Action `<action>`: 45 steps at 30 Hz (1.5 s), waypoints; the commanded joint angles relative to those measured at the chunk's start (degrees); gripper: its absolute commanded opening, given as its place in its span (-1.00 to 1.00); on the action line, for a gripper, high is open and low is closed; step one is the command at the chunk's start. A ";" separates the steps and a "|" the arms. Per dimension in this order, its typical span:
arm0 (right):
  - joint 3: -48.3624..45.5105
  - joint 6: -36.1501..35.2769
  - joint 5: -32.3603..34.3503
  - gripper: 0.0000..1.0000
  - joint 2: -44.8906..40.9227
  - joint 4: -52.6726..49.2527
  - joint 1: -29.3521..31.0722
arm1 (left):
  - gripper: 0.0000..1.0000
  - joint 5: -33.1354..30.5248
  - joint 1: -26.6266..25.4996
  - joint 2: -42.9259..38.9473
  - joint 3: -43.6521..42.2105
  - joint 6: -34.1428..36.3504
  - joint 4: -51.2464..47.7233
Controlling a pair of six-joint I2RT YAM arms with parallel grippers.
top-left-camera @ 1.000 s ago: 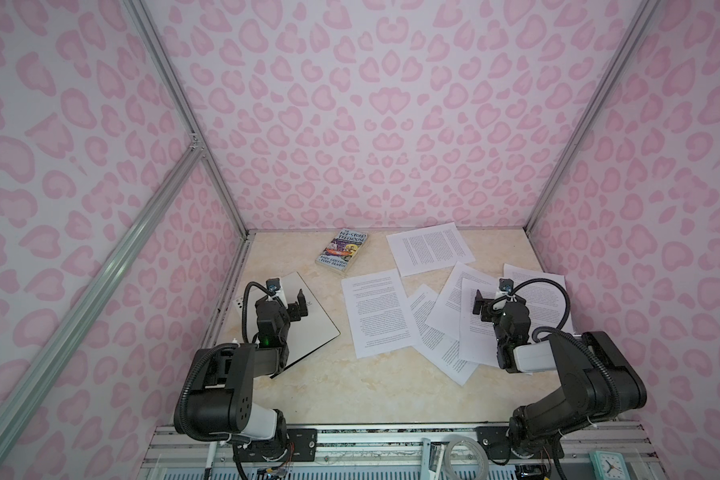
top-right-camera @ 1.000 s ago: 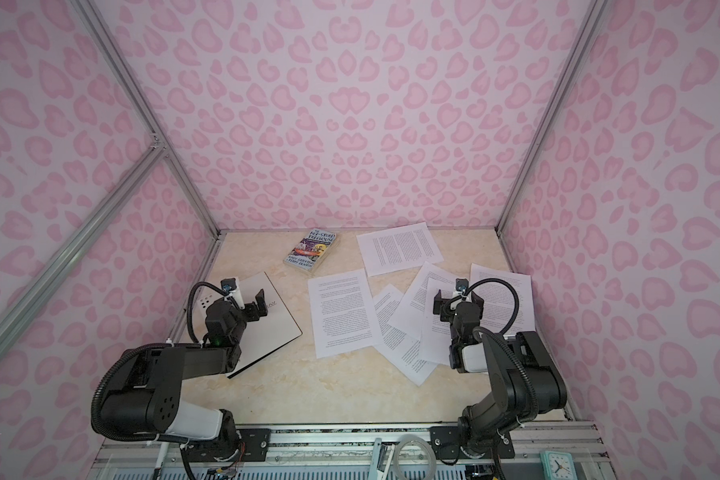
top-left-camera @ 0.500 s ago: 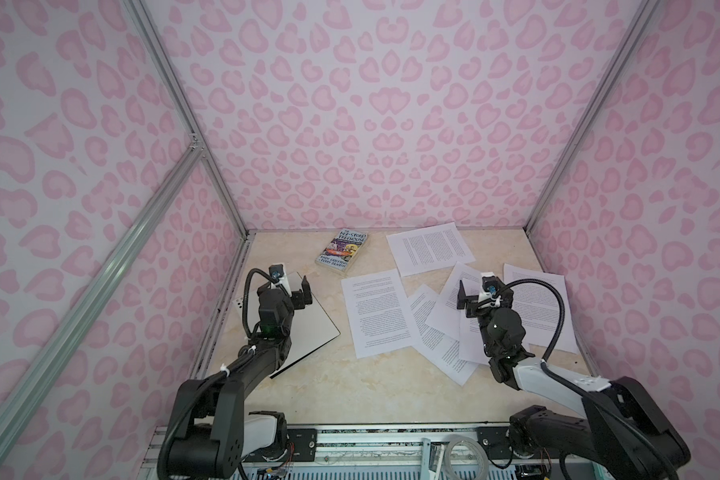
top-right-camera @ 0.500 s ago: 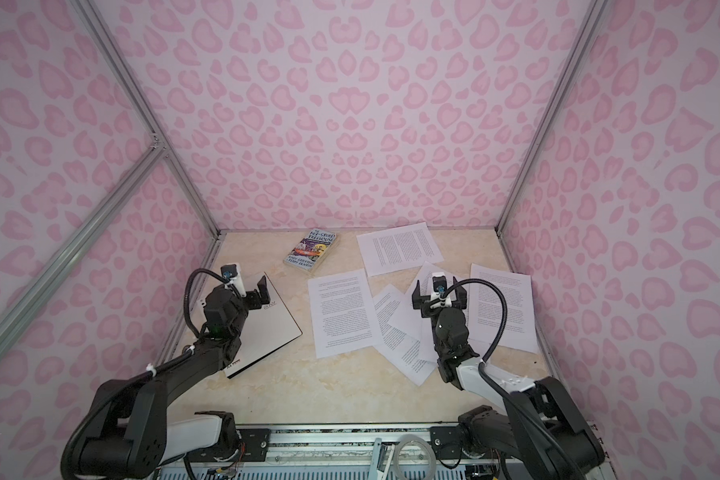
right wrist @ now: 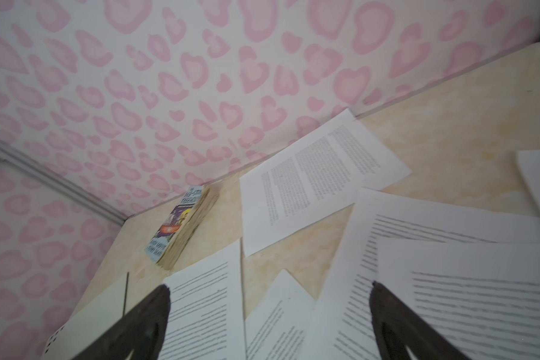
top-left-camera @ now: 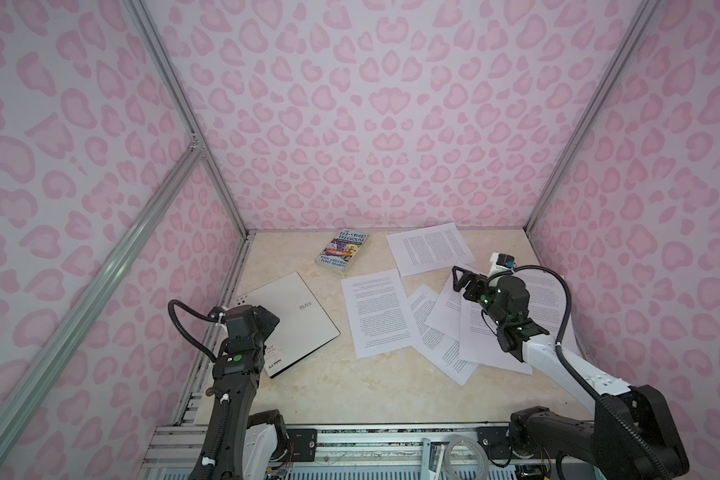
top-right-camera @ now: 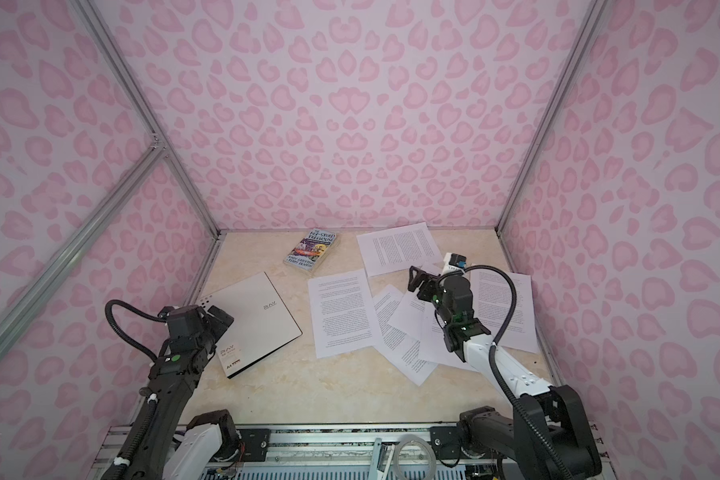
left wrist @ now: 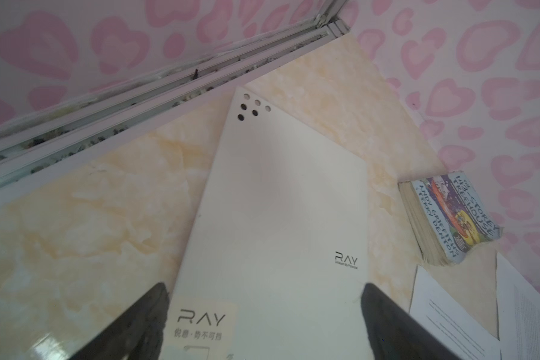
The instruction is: Put the files into the folder
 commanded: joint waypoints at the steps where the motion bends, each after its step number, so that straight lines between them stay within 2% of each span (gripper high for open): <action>1: 4.31 -4.56 1.36 0.98 4.71 -4.38 7.61 | 0.96 7.54 6.01 1.09 -2.01 -1.48 -2.80; 4: 8.86 -3.38 1.79 0.98 11.49 -4.88 12.17 | 0.95 14.04 14.22 5.59 -3.33 -1.09 -0.42; 8: 23.05 -3.39 1.68 0.98 22.43 -19.88 14.88 | 0.94 18.83 17.22 11.75 -4.26 -1.55 5.66; 13: 27.23 1.40 -3.92 0.98 31.22 -15.94 15.77 | 0.94 17.31 17.27 15.62 -3.32 -1.24 7.93; 17: 35.98 -1.11 -4.76 0.98 39.66 -20.96 20.03 | 0.94 15.77 17.25 18.64 -2.76 -2.61 8.21; 24: 47.91 -5.19 -7.87 0.81 49.89 -27.10 26.62 | 0.99 20.57 17.29 25.41 -1.08 -2.25 11.26; 32: 62.37 -9.48 -11.10 0.83 59.92 -36.43 31.82 | 0.95 24.78 15.11 31.30 0.98 -1.59 13.74; 36: 66.28 -9.59 -12.67 0.82 63.77 -38.98 32.79 | 0.93 24.97 12.73 34.38 3.45 -1.44 13.31; 37: 67.27 -9.41 -13.30 0.82 64.72 -39.47 32.88 | 0.93 24.84 10.42 35.07 3.83 -1.48 13.38; 45: 68.61 -8.17 -15.24 0.78 67.55 -40.86 33.35 | 0.90 28.68 8.36 39.93 4.95 -1.26 16.96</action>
